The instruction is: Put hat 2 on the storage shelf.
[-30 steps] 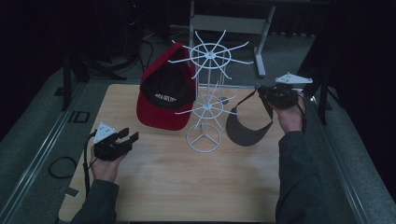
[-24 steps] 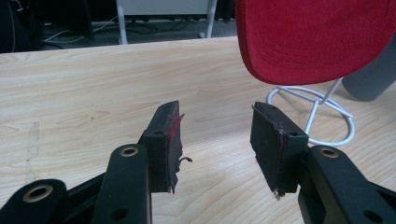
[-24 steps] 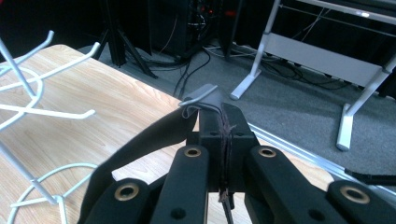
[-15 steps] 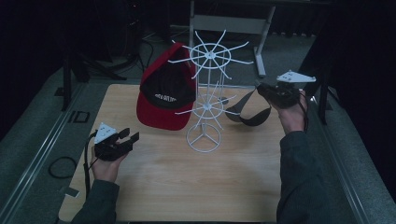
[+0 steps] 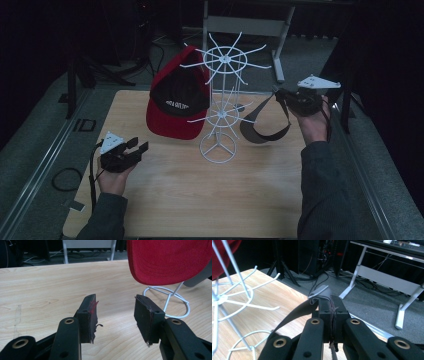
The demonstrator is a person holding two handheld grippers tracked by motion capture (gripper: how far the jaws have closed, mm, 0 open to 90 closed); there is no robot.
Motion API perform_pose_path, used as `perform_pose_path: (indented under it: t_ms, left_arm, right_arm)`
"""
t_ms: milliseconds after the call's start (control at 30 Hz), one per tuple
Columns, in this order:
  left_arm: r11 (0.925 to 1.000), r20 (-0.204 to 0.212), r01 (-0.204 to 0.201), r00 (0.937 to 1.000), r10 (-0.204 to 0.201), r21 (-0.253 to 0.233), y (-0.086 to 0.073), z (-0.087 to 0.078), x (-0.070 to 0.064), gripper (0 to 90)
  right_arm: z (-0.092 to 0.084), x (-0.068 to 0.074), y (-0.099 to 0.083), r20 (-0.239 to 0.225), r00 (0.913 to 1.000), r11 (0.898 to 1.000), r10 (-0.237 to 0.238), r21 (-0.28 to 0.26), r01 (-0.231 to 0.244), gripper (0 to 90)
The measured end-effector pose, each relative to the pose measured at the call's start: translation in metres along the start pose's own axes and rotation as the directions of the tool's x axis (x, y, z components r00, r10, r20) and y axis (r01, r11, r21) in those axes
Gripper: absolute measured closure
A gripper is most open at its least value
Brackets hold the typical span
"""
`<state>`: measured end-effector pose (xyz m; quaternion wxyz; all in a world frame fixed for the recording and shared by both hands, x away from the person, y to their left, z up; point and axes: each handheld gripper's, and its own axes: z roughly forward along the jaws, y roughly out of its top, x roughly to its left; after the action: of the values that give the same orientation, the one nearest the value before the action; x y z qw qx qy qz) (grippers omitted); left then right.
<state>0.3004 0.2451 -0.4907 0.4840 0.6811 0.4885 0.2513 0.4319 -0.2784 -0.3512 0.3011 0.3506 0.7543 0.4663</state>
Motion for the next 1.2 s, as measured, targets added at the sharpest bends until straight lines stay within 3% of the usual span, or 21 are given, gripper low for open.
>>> perform_pose_path:
  t_ms: [300,900,1200]
  left_arm:
    - [1.0,0.003,0.002,1.0,-0.002,-0.003,0.0,0.0,-0.001,53.4]
    - [1.0,0.008,0.008,0.9999,-0.008,-0.006,0.0,0.001,0.0,53.4]
    - [1.0,0.009,0.007,0.9999,-0.007,-0.005,0.0,0.001,0.0,53.4]
  right_arm:
    - [-0.011,0.003,0.007,-0.023,0.9995,0.999,-0.021,-0.03,0.02,88.9]
    - [-0.028,-0.004,0.026,-0.074,0.9972,0.997,-0.009,-0.071,0.004,88.9]
    - [-0.033,-0.001,0.038,-0.085,0.9954,0.996,-0.044,-0.08,0.037,88.8]
